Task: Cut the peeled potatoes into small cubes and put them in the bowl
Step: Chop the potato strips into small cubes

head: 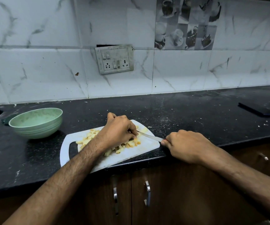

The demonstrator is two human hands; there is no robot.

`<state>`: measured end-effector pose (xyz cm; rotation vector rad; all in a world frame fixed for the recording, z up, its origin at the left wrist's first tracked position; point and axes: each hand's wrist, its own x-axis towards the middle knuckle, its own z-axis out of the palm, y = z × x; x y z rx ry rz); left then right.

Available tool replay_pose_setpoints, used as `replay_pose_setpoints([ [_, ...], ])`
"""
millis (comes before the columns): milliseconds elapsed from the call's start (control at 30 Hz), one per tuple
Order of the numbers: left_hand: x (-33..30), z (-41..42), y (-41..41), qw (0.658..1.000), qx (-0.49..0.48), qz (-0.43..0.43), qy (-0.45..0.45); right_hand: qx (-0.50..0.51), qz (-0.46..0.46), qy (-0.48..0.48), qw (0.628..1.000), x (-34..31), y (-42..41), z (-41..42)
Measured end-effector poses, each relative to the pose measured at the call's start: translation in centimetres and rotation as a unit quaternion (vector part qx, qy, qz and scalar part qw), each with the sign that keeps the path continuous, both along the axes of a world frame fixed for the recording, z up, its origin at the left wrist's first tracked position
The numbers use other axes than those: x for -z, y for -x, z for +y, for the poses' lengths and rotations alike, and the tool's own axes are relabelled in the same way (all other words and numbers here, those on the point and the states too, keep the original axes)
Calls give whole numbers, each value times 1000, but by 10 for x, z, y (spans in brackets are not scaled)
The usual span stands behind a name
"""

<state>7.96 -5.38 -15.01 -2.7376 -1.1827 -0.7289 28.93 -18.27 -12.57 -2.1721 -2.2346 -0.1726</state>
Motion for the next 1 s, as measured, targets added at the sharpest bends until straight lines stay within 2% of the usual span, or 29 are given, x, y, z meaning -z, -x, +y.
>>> replay_pose_setpoints([
  [200, 0, -2, 0, 1000, 1, -1, -2, -5, -28, -15, 999, 9, 12, 2],
  [367, 1, -1, 2, 1000, -3, -18, 1, 12, 12, -5, 1000, 0, 1, -1],
  [667, 1, 1, 1, 1000, 12, -19, 8, -3, 8, 8, 1000, 5, 10, 2],
  [1000, 2, -2, 2, 997, 22, -60, 34, -3, 12, -2, 1000, -3, 5, -7],
])
